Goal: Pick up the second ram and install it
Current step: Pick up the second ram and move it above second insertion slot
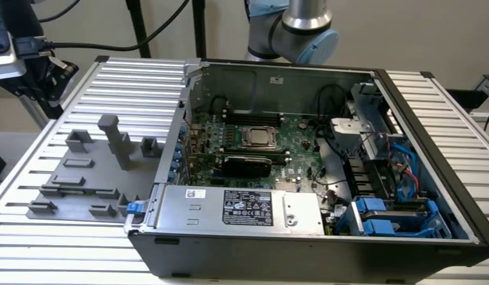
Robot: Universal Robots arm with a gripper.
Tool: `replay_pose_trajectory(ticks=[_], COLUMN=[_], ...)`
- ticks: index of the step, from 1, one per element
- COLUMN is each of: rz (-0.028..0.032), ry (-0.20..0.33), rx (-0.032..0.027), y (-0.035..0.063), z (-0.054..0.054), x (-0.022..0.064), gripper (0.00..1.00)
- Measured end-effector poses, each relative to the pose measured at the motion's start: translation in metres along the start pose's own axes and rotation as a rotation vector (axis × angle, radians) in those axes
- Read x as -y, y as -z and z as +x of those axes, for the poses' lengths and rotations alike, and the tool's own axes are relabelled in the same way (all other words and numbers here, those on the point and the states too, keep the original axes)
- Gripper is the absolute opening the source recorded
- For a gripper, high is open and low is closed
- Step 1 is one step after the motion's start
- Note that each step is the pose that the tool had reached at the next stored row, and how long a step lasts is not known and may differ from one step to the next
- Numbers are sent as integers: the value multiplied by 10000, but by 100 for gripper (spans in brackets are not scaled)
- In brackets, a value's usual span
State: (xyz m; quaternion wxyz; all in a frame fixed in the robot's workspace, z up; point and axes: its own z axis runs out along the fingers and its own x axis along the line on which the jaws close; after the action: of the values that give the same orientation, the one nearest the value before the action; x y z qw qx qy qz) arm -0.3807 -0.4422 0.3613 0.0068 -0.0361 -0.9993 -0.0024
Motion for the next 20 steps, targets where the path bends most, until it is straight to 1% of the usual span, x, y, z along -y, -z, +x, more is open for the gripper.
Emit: replay_pose_trajectory(ticks=[11,13,14,20], rz=[0,-1,-2,14], ry=[0,1,63,1142], rx=[0,10,16,11], y=[0,-3,-11,-45], z=[0,18,25,25], x=[0,1,1,1], gripper=[11,11,11,11])
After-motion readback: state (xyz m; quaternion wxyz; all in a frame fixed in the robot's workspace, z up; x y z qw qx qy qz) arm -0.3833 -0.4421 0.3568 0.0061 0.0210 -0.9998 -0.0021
